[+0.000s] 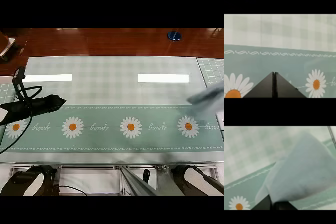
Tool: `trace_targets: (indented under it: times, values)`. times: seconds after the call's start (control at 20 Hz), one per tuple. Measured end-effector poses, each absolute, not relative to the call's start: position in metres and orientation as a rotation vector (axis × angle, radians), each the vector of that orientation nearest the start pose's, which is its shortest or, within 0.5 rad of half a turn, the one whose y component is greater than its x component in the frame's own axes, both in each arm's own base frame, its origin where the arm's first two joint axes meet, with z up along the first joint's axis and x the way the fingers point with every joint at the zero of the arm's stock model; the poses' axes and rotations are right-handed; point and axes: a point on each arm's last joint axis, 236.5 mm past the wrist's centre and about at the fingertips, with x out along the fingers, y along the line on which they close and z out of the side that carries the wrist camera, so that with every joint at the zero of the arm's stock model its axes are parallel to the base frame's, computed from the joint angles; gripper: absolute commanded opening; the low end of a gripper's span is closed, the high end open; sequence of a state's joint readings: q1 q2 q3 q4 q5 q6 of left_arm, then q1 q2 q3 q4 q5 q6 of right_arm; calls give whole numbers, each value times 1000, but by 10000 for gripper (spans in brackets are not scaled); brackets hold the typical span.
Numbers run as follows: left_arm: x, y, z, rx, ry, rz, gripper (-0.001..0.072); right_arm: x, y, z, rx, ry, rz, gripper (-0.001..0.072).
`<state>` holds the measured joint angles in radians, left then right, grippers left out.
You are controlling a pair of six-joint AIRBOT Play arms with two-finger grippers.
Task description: Fold the shirts.
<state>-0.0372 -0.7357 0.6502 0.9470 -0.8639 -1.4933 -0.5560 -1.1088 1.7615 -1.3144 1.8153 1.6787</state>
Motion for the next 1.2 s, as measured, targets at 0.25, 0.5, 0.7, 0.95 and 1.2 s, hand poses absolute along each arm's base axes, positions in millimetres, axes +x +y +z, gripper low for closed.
trace_targets:
  times: [0.25,0.5,0.7,0.95,1.2]
  values:
    - [312,-116,63,-517,894,-309,24,189,-155,178,602,1214,-633,23]
    - [314,-115,64,-514,885,-308,23,89,-184,144,643,1261,-1001,23]
    - [317,-114,66,-513,869,-303,24,38,-186,126,630,1285,-1199,295]
    - [325,-110,71,-516,830,-289,23,7,-181,108,616,1332,-1313,412]
    - [358,-95,117,-503,661,-260,23,59,-202,118,610,1183,-1169,23]
